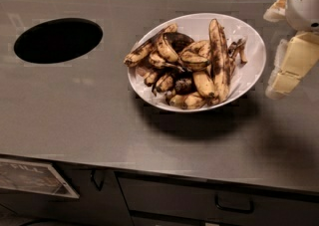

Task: Pick banana from white bowl

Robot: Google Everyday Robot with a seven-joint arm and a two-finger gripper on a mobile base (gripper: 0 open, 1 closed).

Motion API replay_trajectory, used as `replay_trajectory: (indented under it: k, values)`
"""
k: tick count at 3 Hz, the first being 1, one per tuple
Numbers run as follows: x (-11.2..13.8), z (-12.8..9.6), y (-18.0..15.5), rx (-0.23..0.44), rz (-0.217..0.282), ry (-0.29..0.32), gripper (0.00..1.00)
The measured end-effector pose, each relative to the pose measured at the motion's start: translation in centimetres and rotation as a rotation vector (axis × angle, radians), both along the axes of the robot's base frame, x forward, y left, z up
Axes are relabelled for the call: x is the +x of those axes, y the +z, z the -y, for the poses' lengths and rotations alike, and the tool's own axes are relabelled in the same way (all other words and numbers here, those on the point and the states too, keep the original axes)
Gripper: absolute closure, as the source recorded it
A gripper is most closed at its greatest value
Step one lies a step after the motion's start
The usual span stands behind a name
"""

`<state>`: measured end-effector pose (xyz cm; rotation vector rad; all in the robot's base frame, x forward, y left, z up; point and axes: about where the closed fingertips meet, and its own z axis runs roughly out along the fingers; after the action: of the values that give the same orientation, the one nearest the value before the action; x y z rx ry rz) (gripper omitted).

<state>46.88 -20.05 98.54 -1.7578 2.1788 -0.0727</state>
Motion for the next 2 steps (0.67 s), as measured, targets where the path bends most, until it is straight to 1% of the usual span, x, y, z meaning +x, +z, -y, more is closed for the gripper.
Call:
replay_trajectory:
  k: [1, 2]
  values:
    - [1.2, -1.5, -0.3, 0.016, -0.005, 0.020, 0.00]
    - [3.0, -4.6, -0.5, 0.067, -0.030, 0.043, 0.00]
